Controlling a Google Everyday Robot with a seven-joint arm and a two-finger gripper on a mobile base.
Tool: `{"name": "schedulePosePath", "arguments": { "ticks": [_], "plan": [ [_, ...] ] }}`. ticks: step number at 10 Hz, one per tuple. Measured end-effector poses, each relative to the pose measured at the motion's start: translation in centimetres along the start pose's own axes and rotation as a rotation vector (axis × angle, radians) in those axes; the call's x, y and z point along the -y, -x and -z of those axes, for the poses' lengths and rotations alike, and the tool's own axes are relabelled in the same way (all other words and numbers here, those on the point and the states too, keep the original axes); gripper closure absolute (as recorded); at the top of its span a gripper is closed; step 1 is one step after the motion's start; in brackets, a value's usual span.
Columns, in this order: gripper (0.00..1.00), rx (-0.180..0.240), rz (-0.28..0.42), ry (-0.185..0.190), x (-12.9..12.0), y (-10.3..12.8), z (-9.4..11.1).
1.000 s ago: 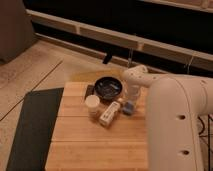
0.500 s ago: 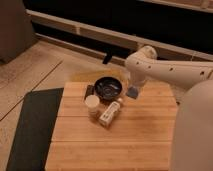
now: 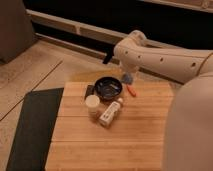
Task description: Place the white sponge in the ceramic bowl
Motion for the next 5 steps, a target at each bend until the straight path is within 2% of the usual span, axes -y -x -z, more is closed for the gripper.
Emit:
{"name": "schedulePosePath", "arguments": {
  "ticks": [2,3,5],
  "plan": [
    [1.0,0.009,0.064,0.048,-3.6,0.8,-0.4],
    [1.0,0.001,0.086,0.074,-4.9,0.5,-0.9],
    [1.0,-0.044,0.112,0.102,-6.2,-0.6,-3.0]
  ]
}}
